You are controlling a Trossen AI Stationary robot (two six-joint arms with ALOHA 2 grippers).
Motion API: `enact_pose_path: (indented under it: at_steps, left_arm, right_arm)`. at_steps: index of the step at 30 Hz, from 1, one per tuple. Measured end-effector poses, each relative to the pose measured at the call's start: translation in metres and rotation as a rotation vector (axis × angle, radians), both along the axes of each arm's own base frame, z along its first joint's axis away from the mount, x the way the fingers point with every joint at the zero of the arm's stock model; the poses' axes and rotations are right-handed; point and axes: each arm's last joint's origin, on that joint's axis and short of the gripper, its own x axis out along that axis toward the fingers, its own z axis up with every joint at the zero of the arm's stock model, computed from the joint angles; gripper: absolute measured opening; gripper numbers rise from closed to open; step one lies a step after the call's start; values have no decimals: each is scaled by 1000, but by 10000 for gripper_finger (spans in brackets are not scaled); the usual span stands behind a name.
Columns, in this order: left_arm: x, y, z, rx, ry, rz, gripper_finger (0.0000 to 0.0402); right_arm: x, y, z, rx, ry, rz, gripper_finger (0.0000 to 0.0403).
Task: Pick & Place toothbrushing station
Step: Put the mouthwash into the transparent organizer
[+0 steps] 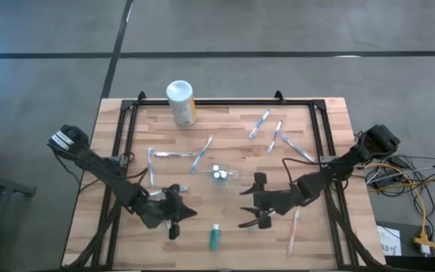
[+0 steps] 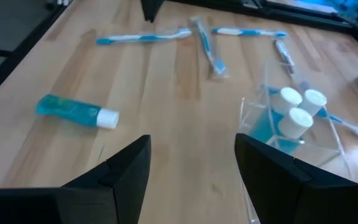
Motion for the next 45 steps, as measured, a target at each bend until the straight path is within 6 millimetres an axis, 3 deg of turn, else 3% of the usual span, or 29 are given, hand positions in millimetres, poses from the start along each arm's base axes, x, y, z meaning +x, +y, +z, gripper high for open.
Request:
enact_pose_path:
  at_steps: [6,13,19,30,36,45]
  left_arm:
    - [1,0,1,-18,-6,8,6]
    - [7,-2,12,16,-40,1,8]
    - [9,-3,10,-10,-32,20,5]
    - [21,-8,-21,-60,76,92,7]
    - [37,-14,-28,-65,100,95,4]
    - [59,-30,-33,-83,116,92,11]
  right_arm:
    - [-3,-1,-6,11,-56,45,228]
    - [-18,2,-5,169,-357,399,226]
    - [-39,-21,-12,233,-479,352,217]
    - [-72,-58,-7,252,-543,239,182]
    - [-85,-64,-8,244,-561,243,167]
    - [-86,-64,-9,215,-565,247,155]
